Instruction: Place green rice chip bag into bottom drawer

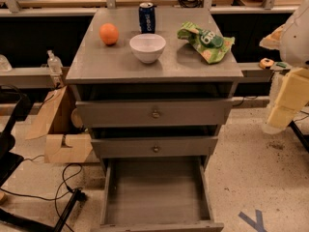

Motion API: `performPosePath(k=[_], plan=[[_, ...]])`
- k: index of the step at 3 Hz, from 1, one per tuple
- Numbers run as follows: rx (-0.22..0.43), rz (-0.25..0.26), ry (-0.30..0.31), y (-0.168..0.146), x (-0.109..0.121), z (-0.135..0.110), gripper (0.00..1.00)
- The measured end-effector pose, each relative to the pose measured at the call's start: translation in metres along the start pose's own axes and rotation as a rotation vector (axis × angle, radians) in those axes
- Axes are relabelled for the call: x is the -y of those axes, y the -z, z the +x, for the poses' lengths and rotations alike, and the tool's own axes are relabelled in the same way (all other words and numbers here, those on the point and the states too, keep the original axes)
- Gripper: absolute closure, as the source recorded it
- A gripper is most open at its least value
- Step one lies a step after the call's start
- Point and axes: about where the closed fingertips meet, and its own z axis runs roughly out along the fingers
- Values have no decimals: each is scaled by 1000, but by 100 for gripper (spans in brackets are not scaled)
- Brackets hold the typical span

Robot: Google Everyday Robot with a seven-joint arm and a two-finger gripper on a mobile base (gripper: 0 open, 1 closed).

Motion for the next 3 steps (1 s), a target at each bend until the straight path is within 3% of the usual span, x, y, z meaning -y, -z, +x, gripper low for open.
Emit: performPosePath(k=[1, 2, 3], plan=[[0, 0, 0, 0, 0, 0, 0], [22, 43, -3, -7, 10, -4, 0], [78, 180, 5, -37, 49, 3, 0]])
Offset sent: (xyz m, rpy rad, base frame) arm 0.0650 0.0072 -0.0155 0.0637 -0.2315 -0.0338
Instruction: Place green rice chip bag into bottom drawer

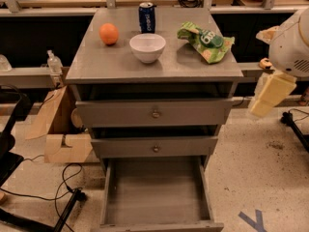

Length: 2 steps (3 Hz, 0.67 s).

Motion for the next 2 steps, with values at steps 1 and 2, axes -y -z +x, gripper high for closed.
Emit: performPosePath(k=[1, 2], plan=[[65, 133, 4, -19, 43, 2, 0], [120, 238, -36, -27, 98, 6, 0]])
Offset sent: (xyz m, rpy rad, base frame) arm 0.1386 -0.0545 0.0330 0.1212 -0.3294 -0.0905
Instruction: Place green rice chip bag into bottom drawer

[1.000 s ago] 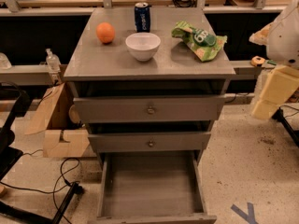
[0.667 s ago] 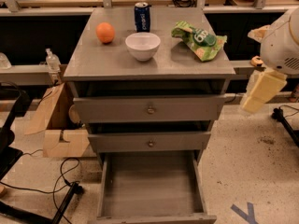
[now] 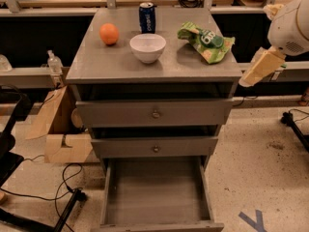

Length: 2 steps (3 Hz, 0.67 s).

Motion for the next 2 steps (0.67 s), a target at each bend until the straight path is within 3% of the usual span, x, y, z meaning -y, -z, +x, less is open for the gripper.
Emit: performPosePath(k=[1, 2], plan=[[0, 0, 0, 0, 0, 0, 0], [24, -5, -7, -9, 15, 1, 0]])
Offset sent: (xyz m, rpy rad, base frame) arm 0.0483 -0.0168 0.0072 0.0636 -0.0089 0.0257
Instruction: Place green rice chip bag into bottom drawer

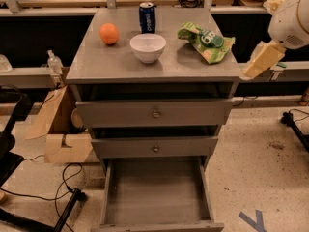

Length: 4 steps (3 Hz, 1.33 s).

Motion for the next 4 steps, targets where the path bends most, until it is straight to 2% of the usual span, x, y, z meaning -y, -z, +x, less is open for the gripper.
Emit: performPosePath(k=[1, 2, 3, 4], plan=[[13, 58, -31, -20, 39, 3, 0], [-9, 117, -70, -53, 72, 5, 0], [-4, 159, -146, -86, 91, 16, 0], [66, 195, -252, -123, 104, 24, 0]])
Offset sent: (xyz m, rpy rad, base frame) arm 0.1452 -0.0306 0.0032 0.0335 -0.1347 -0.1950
